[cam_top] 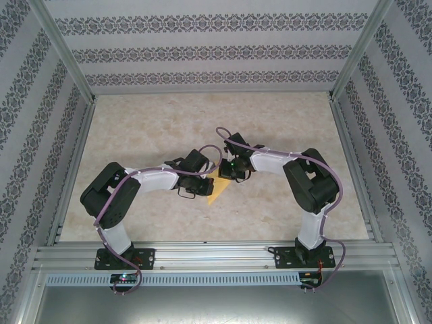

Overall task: Fold a paper plane with a square sheet of paper (pick it up from the middle)
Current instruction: Third fold the triangle at the center of the table.

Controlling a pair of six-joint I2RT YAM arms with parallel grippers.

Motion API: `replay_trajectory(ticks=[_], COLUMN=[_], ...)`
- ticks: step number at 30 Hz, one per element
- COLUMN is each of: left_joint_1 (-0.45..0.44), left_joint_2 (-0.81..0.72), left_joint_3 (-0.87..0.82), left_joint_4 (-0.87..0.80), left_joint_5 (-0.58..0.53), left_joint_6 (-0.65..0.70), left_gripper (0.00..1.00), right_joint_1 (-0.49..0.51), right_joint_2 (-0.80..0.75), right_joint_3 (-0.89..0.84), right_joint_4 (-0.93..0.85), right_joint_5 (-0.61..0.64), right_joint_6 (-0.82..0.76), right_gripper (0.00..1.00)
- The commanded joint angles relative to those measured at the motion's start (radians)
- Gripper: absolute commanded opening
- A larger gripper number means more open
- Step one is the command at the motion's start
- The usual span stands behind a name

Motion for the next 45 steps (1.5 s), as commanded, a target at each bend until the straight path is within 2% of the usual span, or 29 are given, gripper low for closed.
replay_trajectory(ticks=[1,9,26,31,33,45], left_joint_1=[0.010,0.010,0.010,0.010,0.010,0.011], left_joint_2=[0.037,0.025,-0.033,-0.060,-0.083,-0.009], left_joint_3=[0.010,0.006,0.003,-0.011,-0.015,0.025], left_joint_4=[-0.119,-0.092,-0.095,-0.066,-0.066,-0.099], left_joint_5=[-0.052,-0.004,-0.008,0.025,0.000,-0.008], left_joint_6=[0.035,0.042,0.053,0.047,0.042,0.068], left_gripper=[0.04,0.06,0.07,0.07,0.07,0.07], right_joint_1=[0.014,0.020,0.021,0.020,0.020,0.020], right_joint_2=[0.021,0.025,0.030,0.032,0.029,0.024], right_joint_3=[0.003,-0.002,-0.012,-0.013,-0.016,-0.016], right_joint_4=[-0.060,-0.048,-0.041,-0.036,-0.035,-0.026], right_joint_5=[0.024,0.021,0.023,0.017,0.020,0.007], right_joint_6=[-0.034,-0.028,-0.021,-0.022,-0.021,-0.020], right_gripper=[0.00,0.00,0.00,0.00,0.00,0.00])
